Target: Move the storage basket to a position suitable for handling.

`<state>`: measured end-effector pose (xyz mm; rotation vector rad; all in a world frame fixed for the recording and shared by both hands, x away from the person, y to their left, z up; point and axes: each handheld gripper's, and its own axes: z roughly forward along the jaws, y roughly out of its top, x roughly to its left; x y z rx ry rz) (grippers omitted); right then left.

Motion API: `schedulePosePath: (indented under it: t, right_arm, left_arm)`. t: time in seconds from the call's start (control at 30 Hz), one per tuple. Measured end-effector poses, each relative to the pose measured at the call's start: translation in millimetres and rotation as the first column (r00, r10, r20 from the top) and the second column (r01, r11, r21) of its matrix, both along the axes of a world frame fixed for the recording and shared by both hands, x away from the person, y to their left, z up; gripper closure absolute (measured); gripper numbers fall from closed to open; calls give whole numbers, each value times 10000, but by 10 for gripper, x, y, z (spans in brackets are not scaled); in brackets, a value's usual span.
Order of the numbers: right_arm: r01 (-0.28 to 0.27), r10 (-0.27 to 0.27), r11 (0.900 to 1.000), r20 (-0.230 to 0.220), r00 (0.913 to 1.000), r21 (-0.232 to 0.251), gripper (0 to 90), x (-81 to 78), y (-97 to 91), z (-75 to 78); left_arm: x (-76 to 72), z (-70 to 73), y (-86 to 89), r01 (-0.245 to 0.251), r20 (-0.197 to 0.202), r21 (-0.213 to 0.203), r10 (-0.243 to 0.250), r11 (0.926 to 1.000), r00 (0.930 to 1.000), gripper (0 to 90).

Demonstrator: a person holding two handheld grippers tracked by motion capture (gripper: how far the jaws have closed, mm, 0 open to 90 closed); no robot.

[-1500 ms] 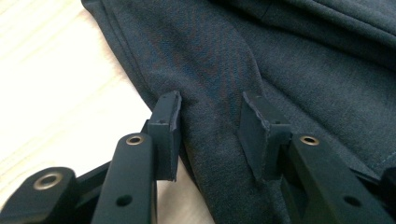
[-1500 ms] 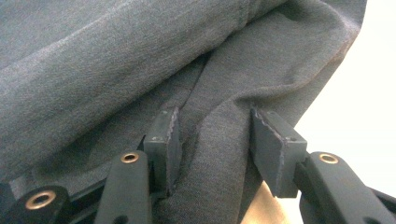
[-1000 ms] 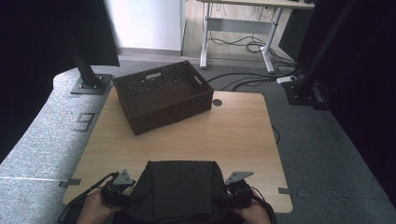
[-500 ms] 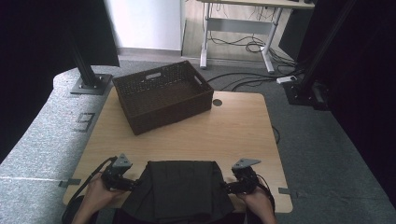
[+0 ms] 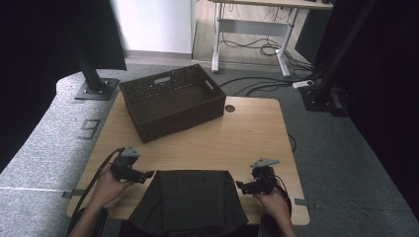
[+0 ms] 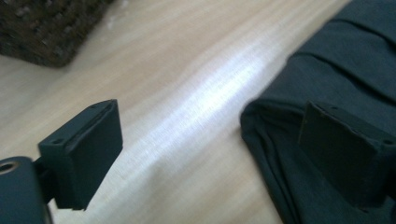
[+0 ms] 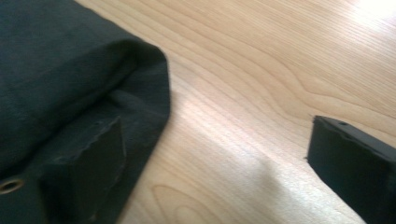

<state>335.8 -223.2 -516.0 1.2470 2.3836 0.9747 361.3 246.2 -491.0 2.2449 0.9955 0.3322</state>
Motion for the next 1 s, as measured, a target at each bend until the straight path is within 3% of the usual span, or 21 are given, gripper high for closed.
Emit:
schedulePosePath:
  t: [0.27, 0.5, 0.6, 0.77, 1.0]
  right_arm:
    - [541, -537, 9981, 151, 9984, -286, 0, 62, -128, -138]
    - [594, -596, 9973, -33, 9982, -435, 0, 94, -180, -256]
    - [658, -668, 9962, -150, 9977, -566, 0, 106, -200, -319]
    - [606, -595, 9967, 213, 9980, -536, 0, 82, -214, -364]
    - [734, -718, 9970, 597, 9956, -253, 0, 60, -218, -401]
  left_arm:
    - [230, 73, -2, -365, -17, 262, 365, 9990, 9993, 1]
    - [429, 215, 57, -775, 121, -123, 776, 9969, 9969, 0]
    - [514, 291, 73, -960, 221, -106, 962, 9953, 9951, 0]
    - [639, 415, 76, -1261, 344, -76, 1263, 9920, 9914, 54]
    - [789, 621, 50, -1322, 637, -55, 1323, 9912, 9892, 143]
